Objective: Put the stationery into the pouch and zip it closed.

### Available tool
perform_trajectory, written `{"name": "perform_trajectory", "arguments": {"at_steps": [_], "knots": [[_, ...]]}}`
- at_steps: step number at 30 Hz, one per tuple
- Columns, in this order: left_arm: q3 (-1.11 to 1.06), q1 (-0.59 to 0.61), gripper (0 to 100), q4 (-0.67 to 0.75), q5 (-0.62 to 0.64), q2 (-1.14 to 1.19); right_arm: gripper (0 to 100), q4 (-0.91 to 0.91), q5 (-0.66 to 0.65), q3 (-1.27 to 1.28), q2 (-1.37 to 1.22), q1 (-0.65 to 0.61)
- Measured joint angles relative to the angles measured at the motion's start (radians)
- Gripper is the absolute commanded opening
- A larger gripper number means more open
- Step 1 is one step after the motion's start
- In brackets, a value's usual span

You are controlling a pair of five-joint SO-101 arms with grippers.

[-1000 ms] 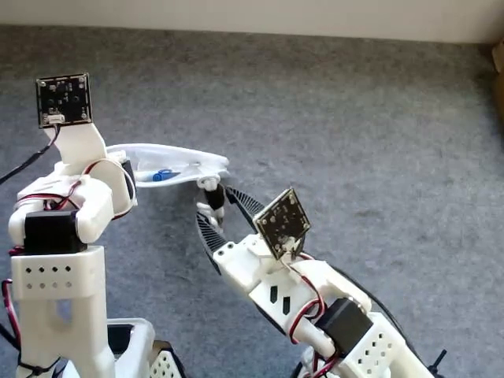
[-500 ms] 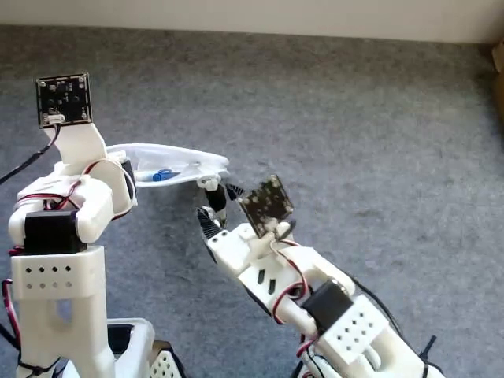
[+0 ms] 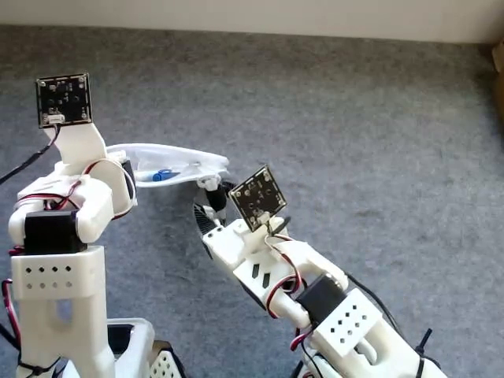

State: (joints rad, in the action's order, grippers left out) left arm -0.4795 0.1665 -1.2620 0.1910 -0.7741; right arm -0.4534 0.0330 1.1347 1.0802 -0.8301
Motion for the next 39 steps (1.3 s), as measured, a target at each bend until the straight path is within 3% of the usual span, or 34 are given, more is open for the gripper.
{"name": "perform_trajectory", "arguments": {"at_steps": [26,39], "knots": [[-0.025,0.002,1,0.008,0.0,0.0,20.0,0.0,0.0,-0.072,0.0,0.0],[-0.025,0.002,1,0.008,0.0,0.0,0.2,0.0,0.0,-0.074,0.0,0.051]]}}
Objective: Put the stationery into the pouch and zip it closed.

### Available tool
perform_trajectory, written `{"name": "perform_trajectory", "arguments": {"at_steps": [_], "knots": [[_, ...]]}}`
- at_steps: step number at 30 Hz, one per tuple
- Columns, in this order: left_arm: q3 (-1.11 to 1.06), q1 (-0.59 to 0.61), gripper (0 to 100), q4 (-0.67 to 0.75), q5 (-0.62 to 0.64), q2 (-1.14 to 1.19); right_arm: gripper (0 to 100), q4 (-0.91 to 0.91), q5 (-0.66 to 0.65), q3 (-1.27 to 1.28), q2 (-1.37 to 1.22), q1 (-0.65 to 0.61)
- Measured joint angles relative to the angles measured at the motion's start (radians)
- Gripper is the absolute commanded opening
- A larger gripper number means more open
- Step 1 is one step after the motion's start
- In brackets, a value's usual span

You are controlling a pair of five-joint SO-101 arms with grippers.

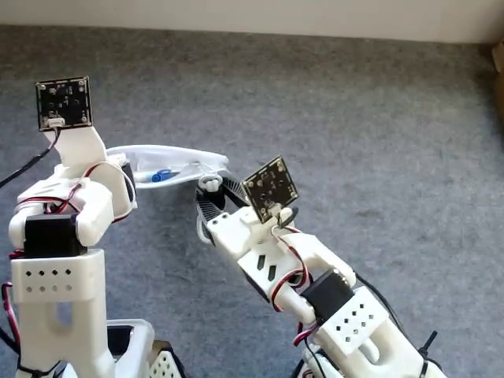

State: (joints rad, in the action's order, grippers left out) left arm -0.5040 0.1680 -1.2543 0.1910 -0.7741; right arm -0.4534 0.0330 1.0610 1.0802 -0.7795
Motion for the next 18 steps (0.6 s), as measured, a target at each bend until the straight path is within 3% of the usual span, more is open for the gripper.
{"name": "perform_trajectory", "arguments": {"at_steps": [18], "knots": [[0.0,-0.005,1,0.0,0.0,0.0,0.5,-0.227,-0.146,-0.006,0.187,0.008]]}}
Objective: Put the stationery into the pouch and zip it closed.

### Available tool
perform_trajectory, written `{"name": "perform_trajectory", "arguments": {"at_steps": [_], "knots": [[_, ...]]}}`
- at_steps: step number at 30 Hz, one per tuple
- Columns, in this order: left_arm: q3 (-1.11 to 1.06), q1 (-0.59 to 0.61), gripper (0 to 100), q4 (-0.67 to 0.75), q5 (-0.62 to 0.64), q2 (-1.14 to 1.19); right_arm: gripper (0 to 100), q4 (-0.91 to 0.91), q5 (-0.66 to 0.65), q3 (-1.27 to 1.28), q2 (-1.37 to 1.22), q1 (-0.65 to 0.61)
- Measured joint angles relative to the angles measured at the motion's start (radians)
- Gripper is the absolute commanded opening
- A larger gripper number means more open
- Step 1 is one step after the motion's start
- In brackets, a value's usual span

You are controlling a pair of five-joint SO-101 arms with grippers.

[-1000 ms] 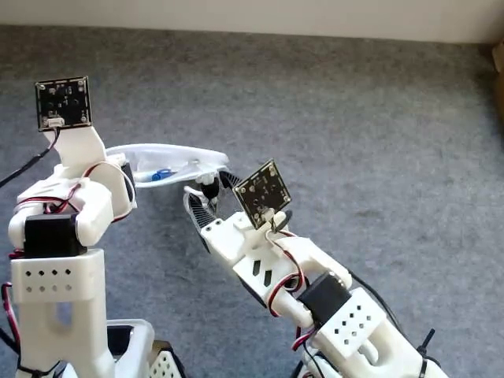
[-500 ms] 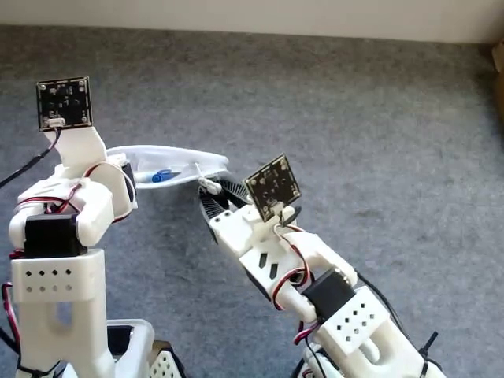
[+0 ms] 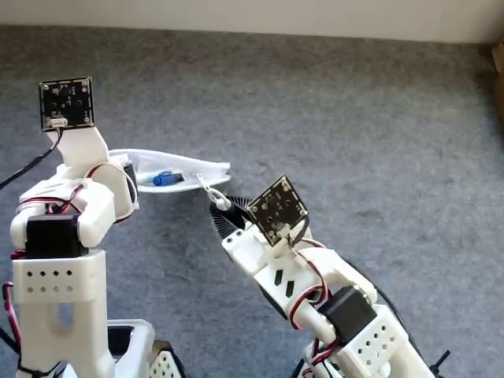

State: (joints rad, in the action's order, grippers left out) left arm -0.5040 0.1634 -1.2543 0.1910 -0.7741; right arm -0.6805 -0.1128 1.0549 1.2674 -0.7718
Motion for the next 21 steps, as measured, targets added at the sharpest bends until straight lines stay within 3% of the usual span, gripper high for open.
{"name": "perform_trajectory", "arguments": {"at_steps": [6,11,21], "knots": [[0.0,0.0,1,0.0,0.0,0.0,1.3,0.041,0.0,0.0,0.0,-0.003],[0.0,0.0,1,0.0,0.0,0.0,10.9,0.077,0.029,0.0,-0.092,-0.021],[0.0,0.002,1,0.0,-0.006,-0.002,11.7,0.084,0.074,-0.114,-0.273,-0.021]]}}
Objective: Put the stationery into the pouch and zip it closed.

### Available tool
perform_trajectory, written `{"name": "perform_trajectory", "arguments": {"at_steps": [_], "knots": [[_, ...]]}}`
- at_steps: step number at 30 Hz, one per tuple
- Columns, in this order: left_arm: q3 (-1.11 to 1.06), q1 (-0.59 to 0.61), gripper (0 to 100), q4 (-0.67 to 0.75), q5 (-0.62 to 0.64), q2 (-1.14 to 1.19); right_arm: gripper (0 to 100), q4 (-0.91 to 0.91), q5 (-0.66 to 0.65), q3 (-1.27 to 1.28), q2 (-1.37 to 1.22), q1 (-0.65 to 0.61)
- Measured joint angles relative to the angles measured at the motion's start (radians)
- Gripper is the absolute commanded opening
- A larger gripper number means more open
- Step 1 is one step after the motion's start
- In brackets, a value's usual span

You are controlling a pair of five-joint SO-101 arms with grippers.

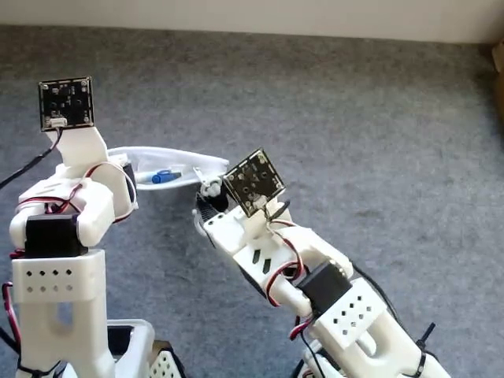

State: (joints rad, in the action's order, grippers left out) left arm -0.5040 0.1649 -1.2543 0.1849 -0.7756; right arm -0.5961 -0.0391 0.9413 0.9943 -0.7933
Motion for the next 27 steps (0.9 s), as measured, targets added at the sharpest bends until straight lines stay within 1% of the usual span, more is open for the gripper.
{"name": "perform_trajectory", "arguments": {"at_steps": [11,15,21,27], "knots": [[0.0,0.0,1,0.0,0.0,0.0,11.7,-0.003,0.0,0.0,0.0,0.0],[0.0,0.0,1,0.0,0.0,0.0,11.7,-0.058,0.0,-0.012,0.0,0.0],[0.0,0.0,1,0.0,0.0,0.0,11.7,-0.069,0.0,-0.014,0.064,0.0],[0.0,0.0,1,0.0,0.0,0.0,11.3,-0.069,0.0,-0.014,0.069,0.0]]}}
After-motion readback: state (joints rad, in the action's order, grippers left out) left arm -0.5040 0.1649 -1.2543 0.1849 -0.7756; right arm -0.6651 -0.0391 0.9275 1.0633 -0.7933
